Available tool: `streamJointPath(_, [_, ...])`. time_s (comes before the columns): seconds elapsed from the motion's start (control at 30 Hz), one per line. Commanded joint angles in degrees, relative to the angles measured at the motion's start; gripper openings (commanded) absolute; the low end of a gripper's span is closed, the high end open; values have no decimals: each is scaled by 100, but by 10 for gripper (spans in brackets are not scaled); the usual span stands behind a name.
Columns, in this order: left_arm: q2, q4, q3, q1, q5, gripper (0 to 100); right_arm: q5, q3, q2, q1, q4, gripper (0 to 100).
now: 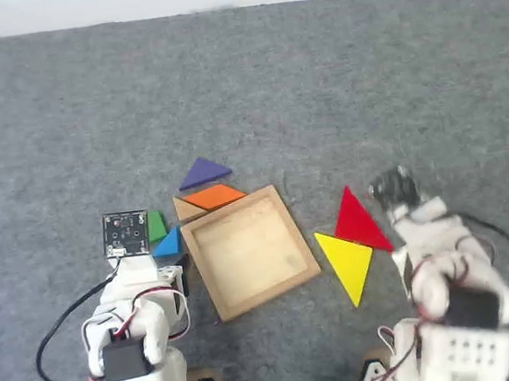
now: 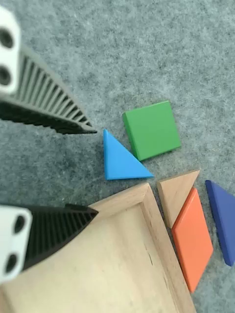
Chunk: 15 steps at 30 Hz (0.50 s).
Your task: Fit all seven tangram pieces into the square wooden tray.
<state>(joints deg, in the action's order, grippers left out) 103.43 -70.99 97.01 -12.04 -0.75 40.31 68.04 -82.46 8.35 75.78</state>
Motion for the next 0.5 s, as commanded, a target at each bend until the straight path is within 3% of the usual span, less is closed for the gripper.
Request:
streamJointPath(0.0, [105, -26, -57, 0, -26, 234, -457, -2084, 3187, -532, 136, 122])
streamJointPath(0.23, [105, -26, -57, 0, -26, 234, -967, -3807, 6932, -1191, -127, 127])
streamJointPath(0.47, [105, -26, -57, 0, -26, 234, -949, -4457, 8277, -1912, -400, 151])
